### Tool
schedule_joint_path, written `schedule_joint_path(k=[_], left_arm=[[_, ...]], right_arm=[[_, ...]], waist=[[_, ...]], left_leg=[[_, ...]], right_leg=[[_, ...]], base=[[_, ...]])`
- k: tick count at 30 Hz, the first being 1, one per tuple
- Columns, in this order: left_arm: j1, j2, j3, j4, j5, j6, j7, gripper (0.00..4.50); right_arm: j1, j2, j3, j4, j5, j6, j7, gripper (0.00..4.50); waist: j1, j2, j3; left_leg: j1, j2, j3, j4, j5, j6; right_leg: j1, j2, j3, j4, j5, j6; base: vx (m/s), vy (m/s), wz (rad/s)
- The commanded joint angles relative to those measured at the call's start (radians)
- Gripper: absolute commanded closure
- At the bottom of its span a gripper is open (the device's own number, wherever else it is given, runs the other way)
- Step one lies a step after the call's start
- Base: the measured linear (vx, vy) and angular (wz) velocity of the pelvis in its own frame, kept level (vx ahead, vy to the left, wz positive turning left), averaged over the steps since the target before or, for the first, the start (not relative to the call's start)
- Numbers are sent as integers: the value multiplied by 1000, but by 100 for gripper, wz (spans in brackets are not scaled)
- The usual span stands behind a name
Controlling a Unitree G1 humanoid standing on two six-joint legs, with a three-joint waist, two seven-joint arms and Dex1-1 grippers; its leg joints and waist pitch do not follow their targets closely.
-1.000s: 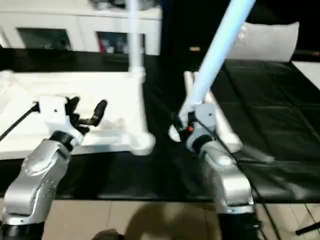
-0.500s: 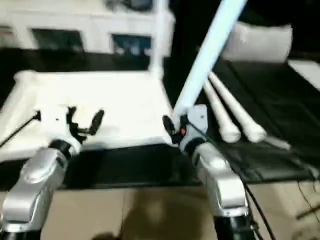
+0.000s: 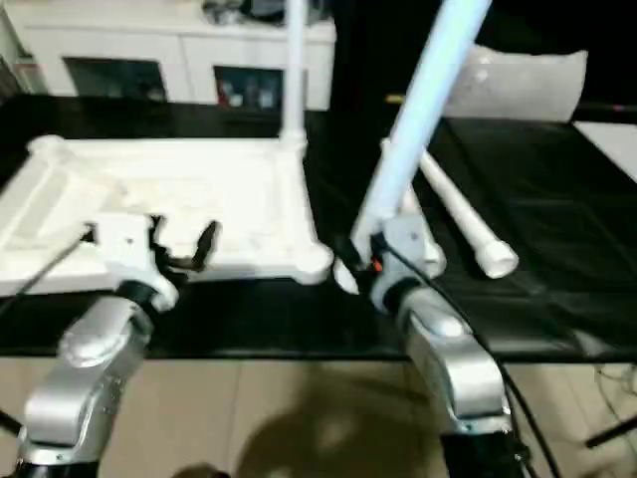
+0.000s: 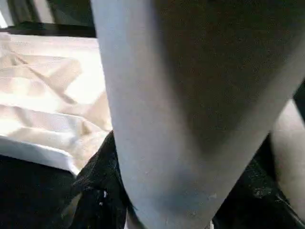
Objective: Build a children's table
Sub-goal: Move to table
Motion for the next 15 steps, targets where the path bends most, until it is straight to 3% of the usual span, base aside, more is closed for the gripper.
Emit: schedule_joint_path(k=[1,2,3,4,5,6,7,8,10,11,12,13,15], left_arm=[[8,14,17,-5,8,10,5,33],[9,16,17,-7,6,11,2,33],[9,16,17,-7,6,11,2,33],[16,21,19,-11,1,1,-9,33],[19,21,21,-13,1,-4,-13,33],[26,21,27,-19,-6,-9,-19,33],[36,22,36,-29,-15,-10,-25,33],[39,23,40,-33,-18,-9,-26,33],[49,29,49,-42,-22,-8,-29,33],[53,30,51,-45,-24,-7,-30,33],[55,32,52,-48,-25,-6,-31,33],[59,35,54,-53,-28,-5,-32,33],[67,42,54,-58,-26,-4,-35,33]], right_arm=[[-4,3,16,-36,-7,13,7,261],[-3,2,17,-37,-6,14,9,261],[-3,2,17,-37,-6,14,9,261],[1,2,21,-38,-5,14,14,261],[3,1,23,-39,-4,14,15,261],[7,1,26,-42,-3,15,17,261],[12,1,32,-46,1,16,23,261],[14,1,35,-48,2,16,26,261],[18,2,42,-48,1,13,28,261],[19,3,43,-47,1,13,29,261],[19,3,43,-46,1,13,29,261],[19,4,45,-45,1,12,29,261],[16,-1,58,-41,-8,5,37,261]], waist=[[32,38,-69],[10,54,-87],[-2,45,-85],[-8,21,-71],[16,-8,-43],[16,-8,-43],[55,-15,-36],[54,-5,-18],[50,2,-9],[40,19,-19],[33,24,-14],[22,26,-8],[11,34,0]], left_leg=[[-27,150,-82,-88,71,143],[47,363,-193,-127,152,302],[93,404,-213,-112,250,352],[81,289,-156,-69,395,292],[1,128,-74,-46,203,144],[1,128,-74,-46,203,144],[-8,96,-59,-32,23,12],[0,94,-50,-59,10,-19],[17,113,-50,-90,-53,-39],[39,156,-57,-133,-184,-65],[49,170,-61,-148,-258,-73],[64,189,-69,-170,-400,-94],[89,187,-68,-185,-570,-115]], right_leg=[[92,-199,94,-115,64,344],[4,-216,87,36,74,310],[-67,-245,132,91,47,242],[-108,-251,187,72,132,101],[-38,-232,202,-17,140,82],[-38,-232,202,-17,140,82],[12,-238,219,-71,-154,232],[13,-199,191,-91,-388,214],[-2,-180,167,-105,-550,157],[8,-168,137,-92,-534,54],[7,-167,128,-91,-522,24],[18,-172,112,-92,-507,-11],[26,-177,95,-110,-548,-18]], base=[[-1,-157,1],[-1,-157,1],[40,-139,3],[5,-75,18],[5,-75,18],[-27,-86,13],[-33,-123,2],[-33,-123,2],[-67,-41,3],[-62,-19,2],[0,0,0],[0,0,0],[0,0,0]])
